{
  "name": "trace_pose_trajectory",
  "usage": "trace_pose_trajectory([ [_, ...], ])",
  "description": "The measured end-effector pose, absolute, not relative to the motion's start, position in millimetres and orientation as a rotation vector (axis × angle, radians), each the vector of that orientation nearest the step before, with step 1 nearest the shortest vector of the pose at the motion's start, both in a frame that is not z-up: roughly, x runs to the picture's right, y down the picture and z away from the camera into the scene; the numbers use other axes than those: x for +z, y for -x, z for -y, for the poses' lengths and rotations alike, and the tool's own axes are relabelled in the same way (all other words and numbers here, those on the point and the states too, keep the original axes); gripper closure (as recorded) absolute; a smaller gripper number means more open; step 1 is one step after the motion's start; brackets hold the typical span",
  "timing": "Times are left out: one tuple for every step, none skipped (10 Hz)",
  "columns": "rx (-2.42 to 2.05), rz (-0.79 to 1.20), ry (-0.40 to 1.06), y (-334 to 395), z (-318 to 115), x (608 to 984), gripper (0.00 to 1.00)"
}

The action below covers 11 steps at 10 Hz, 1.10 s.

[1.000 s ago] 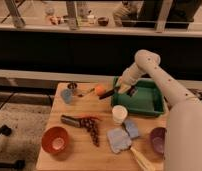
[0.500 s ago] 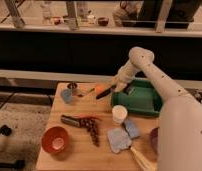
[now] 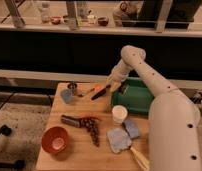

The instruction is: Place brush in table surface

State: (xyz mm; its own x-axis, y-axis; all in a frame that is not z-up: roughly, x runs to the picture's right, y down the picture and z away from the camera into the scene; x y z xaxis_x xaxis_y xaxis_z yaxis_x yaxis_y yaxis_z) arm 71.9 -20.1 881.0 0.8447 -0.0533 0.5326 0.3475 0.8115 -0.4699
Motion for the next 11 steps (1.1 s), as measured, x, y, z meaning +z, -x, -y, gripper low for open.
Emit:
trace_pose_trajectory([
  [-0.233, 0.526, 0.597, -69, 18, 883, 1.00],
  [-0.240, 0.523, 0.604, -67, 15, 885, 1.00],
  [-0.246, 0.523, 0.609, -65, 14, 886, 1.00],
  [-0.258, 0.524, 0.616, -60, 12, 887, 1.00],
  [-0.267, 0.525, 0.621, -56, 10, 888, 1.00],
  [-0.286, 0.524, 0.631, -50, 5, 888, 1.00],
  [-0.302, 0.524, 0.637, -43, 2, 887, 1.00],
  [-0.317, 0.526, 0.640, -35, 0, 887, 1.00],
  [-0.327, 0.527, 0.642, -31, -1, 887, 1.00],
  [-0.333, 0.528, 0.643, -29, -2, 887, 1.00],
  [-0.339, 0.531, 0.642, -27, -2, 887, 1.00],
])
